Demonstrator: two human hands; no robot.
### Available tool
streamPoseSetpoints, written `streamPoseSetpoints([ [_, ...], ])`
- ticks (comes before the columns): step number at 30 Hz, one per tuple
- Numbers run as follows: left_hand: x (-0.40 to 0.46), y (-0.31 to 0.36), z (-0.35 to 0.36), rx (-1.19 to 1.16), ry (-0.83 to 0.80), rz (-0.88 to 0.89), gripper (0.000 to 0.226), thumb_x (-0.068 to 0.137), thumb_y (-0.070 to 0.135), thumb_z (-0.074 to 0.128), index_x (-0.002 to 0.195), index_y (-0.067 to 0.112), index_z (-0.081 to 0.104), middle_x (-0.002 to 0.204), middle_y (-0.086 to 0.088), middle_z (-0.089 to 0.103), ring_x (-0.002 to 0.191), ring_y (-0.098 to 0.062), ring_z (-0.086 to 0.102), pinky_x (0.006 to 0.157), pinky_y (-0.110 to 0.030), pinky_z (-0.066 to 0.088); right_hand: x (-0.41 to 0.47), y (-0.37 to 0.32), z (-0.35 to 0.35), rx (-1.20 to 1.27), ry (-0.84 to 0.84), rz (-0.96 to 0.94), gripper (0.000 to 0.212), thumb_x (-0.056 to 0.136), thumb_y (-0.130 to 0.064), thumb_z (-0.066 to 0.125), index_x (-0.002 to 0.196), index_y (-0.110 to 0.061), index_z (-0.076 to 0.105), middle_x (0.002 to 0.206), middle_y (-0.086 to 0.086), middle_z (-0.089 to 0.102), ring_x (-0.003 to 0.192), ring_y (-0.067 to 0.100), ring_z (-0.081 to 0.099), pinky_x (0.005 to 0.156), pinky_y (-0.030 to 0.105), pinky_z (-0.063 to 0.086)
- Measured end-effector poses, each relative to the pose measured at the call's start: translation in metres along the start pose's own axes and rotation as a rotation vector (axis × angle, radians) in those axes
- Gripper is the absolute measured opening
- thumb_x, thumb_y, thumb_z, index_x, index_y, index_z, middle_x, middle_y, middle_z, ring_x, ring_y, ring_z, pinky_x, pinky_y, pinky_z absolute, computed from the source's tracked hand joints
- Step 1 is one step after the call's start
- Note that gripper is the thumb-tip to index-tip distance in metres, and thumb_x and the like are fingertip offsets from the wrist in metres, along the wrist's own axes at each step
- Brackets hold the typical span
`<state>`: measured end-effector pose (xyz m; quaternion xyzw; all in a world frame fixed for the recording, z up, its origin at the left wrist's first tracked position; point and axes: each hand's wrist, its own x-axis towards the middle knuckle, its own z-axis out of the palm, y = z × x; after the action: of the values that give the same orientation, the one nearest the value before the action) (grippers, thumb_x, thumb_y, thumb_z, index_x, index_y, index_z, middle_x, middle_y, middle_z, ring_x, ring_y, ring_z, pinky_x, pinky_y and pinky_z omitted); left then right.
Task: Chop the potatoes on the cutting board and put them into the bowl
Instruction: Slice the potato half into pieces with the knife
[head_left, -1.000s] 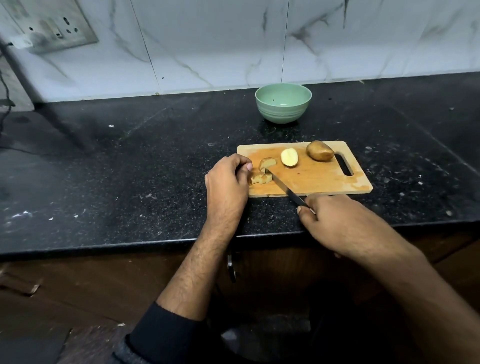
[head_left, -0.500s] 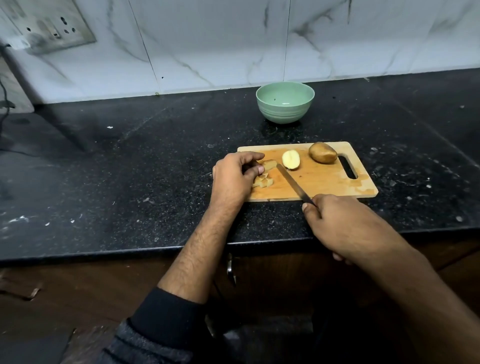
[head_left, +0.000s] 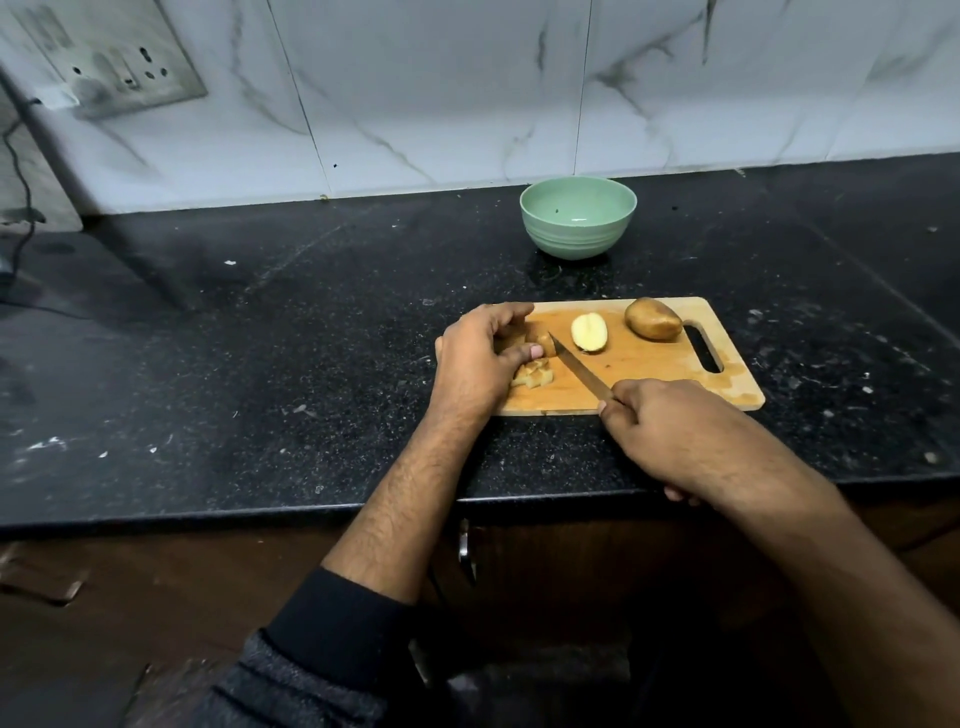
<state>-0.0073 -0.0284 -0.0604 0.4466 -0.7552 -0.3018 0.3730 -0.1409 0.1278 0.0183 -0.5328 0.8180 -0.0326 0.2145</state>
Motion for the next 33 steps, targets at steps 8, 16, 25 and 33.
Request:
streamPoseSetpoints([
  [8,0.0040,-0.0006,0.0025,0.042,0.004,0.002,0.029,0.077,0.036,0.084,0.104,0.037,0.075,0.100,0.022,0.072,0.101,-0.004,0.066,0.104,-0.046,0.046,-0.0030,-0.0027,-0.0024,-0.047,0.123,-0.077,0.033,0.107,-0.047,0.034,0.104,-0.026,0.059,0.071,-0.003,0.062,0.052,0.010,0.059,0.046,0.025,0.040],
  [16,0.0021,0.0010,0.0017,-0.049,0.024,-0.042,0.030,0.071,0.029,0.090,0.093,0.035,0.069,0.083,0.021,0.073,0.083,0.004,0.068,0.096,-0.040,0.054,-0.0034,-0.0030,-0.0032,-0.077,0.089,-0.060,0.034,0.106,-0.049,0.033,0.105,-0.026,0.059,0.066,-0.003,0.063,0.040,0.007,0.059,0.039,0.020,0.039],
  [25,0.0012,0.0003,0.0024,-0.057,0.020,-0.045,0.041,0.067,0.034,0.091,0.090,0.040,0.058,0.083,0.029,0.070,0.083,0.001,0.069,0.096,-0.046,0.052,-0.0064,0.0000,-0.0039,-0.050,0.076,-0.051,0.032,0.106,-0.049,0.035,0.104,-0.028,0.058,0.067,-0.003,0.062,0.037,0.006,0.057,0.037,0.017,0.037],
  [33,-0.0007,0.0042,-0.0003,-0.039,0.010,-0.011,0.043,0.069,0.036,0.090,0.094,0.041,0.055,0.089,0.034,0.068,0.089,0.004,0.067,0.098,-0.046,0.050,-0.0086,0.0032,-0.0042,-0.041,0.086,-0.065,0.033,0.106,-0.049,0.034,0.103,-0.026,0.058,0.065,-0.004,0.062,0.039,0.006,0.057,0.040,0.020,0.039],
])
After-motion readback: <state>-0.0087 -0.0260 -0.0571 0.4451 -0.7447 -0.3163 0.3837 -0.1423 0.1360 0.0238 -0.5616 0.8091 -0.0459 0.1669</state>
